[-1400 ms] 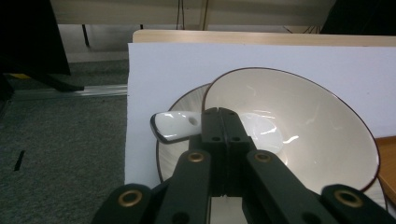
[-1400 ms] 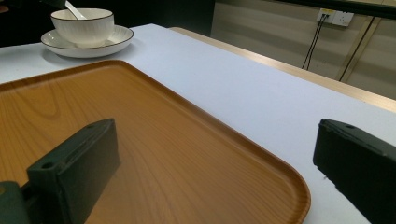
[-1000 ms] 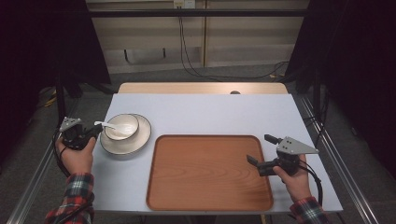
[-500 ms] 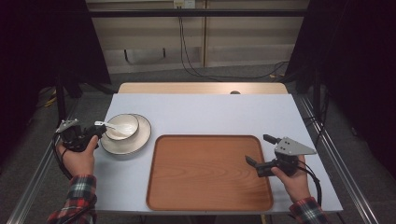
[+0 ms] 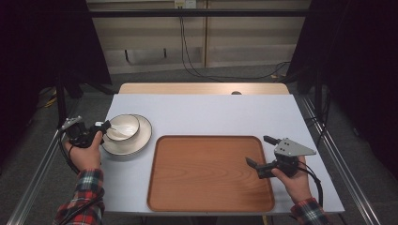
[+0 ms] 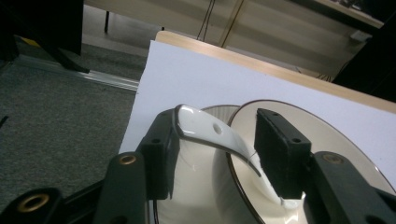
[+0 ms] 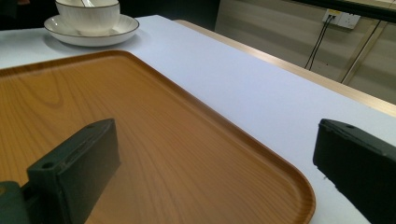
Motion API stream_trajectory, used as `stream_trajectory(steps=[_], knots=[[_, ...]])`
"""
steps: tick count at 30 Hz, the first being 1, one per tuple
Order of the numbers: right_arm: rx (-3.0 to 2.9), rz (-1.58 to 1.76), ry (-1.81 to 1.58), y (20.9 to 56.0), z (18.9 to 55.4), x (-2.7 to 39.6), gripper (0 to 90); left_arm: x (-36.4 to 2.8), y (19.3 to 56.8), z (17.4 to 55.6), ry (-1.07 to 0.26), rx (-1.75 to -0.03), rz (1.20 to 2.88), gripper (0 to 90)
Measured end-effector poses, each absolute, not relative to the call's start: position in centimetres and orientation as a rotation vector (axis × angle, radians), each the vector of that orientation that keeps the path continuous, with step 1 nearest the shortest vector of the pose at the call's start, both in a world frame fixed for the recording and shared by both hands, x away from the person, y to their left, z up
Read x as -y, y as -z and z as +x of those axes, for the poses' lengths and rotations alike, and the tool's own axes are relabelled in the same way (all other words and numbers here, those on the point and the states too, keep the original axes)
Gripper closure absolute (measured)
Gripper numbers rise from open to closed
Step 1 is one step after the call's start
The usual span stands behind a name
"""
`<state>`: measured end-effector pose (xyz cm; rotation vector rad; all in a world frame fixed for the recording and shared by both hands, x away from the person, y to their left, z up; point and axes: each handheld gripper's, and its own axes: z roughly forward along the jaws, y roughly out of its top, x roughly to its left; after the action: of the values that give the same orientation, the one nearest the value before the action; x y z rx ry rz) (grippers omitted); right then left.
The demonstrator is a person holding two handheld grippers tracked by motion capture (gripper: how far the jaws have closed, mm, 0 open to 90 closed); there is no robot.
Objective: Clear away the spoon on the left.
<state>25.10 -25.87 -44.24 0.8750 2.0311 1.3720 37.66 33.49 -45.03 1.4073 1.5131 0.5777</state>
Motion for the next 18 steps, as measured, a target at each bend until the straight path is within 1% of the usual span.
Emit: stream_trajectory(steps=[5, 11, 16, 18], knots=[[-2.022, 0.876, -1.38, 44.1, 25.0, 26.1, 0.0, -33.5, 45.0, 37.7, -0.566, -1.508, 1.36, 58.9], [-2.019, 0.874, -1.385, 44.1, 25.0, 26.0, 0.0, -33.0, 44.3, 37.9, -0.572, -1.473, 1.366, 69.5], [-2.01, 0.874, -1.389, 44.0, 25.1, 26.1, 0.0, -32.3, 43.7, 38.1, -0.592, -1.435, 1.38, 76.3], [-2.012, 0.878, -1.389, 44.0, 25.0, 26.1, 0.0, -32.1, 43.5, 38.4, -0.576, -1.431, 1.375, 77.3]])
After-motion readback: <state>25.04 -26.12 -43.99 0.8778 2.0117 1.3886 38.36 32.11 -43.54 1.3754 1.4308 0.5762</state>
